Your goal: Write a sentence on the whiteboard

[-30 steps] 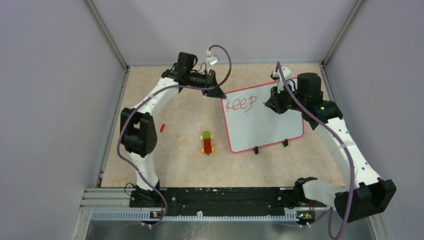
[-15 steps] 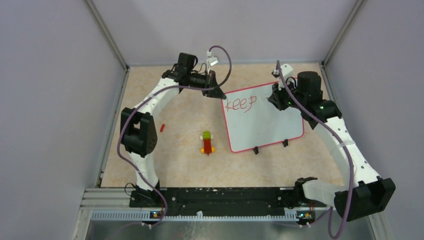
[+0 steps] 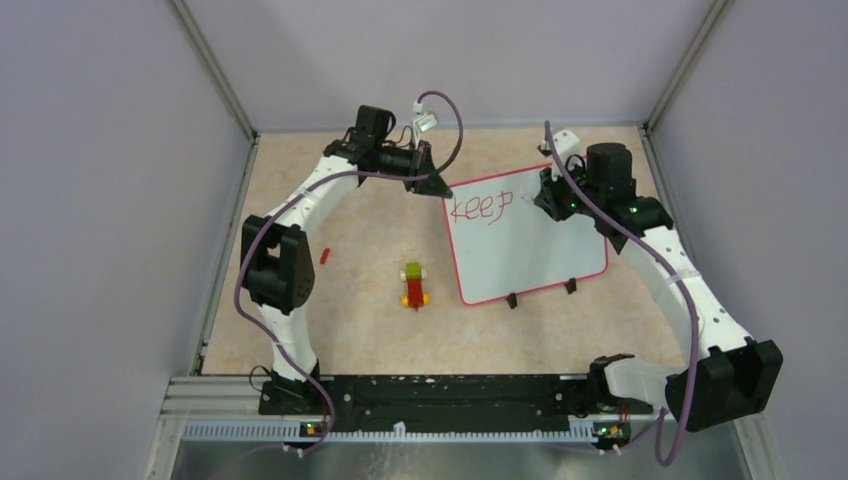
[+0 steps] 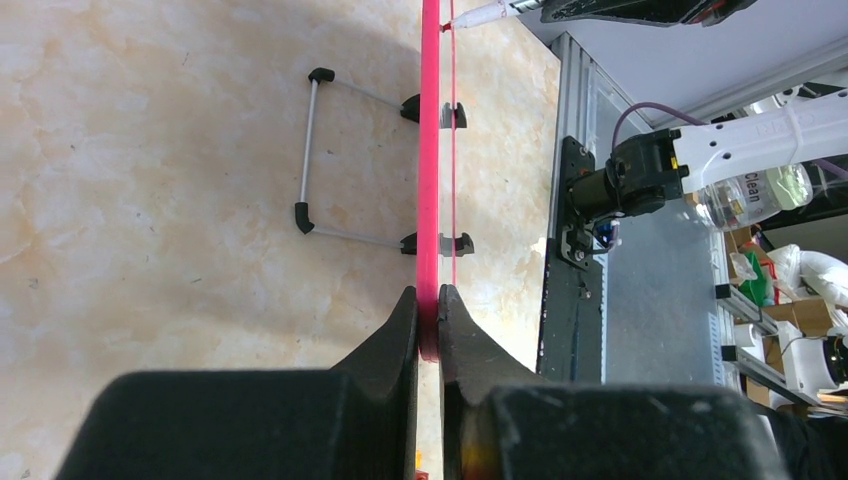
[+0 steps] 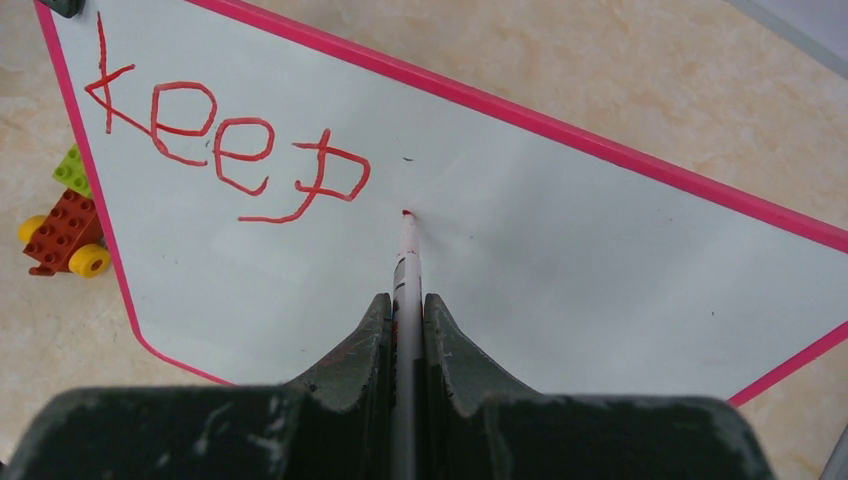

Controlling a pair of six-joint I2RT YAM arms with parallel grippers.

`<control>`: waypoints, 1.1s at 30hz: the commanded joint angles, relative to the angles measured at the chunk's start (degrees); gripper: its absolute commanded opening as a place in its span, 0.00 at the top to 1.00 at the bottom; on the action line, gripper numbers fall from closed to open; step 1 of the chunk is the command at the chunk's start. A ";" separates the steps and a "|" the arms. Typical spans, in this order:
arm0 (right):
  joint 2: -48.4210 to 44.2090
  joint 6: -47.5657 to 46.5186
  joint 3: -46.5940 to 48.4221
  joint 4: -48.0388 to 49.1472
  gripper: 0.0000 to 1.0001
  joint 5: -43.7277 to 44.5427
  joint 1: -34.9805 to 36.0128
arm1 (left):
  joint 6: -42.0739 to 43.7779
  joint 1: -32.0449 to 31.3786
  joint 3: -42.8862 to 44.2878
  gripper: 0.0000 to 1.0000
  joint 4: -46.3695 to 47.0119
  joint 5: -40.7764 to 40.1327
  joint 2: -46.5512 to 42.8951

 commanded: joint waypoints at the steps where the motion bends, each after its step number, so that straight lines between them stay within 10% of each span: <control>1: 0.66 -1.63 -0.06 3.10 1.00 4.10 -0.33 | 0.95 -0.33 0.56 1.00 2.48 1.61 -2.69; 33: -0.66 -2.06 5.16 1.83 1.00 -3.61 -4.30 | 0.89 -0.29 0.39 1.00 2.74 2.08 -2.77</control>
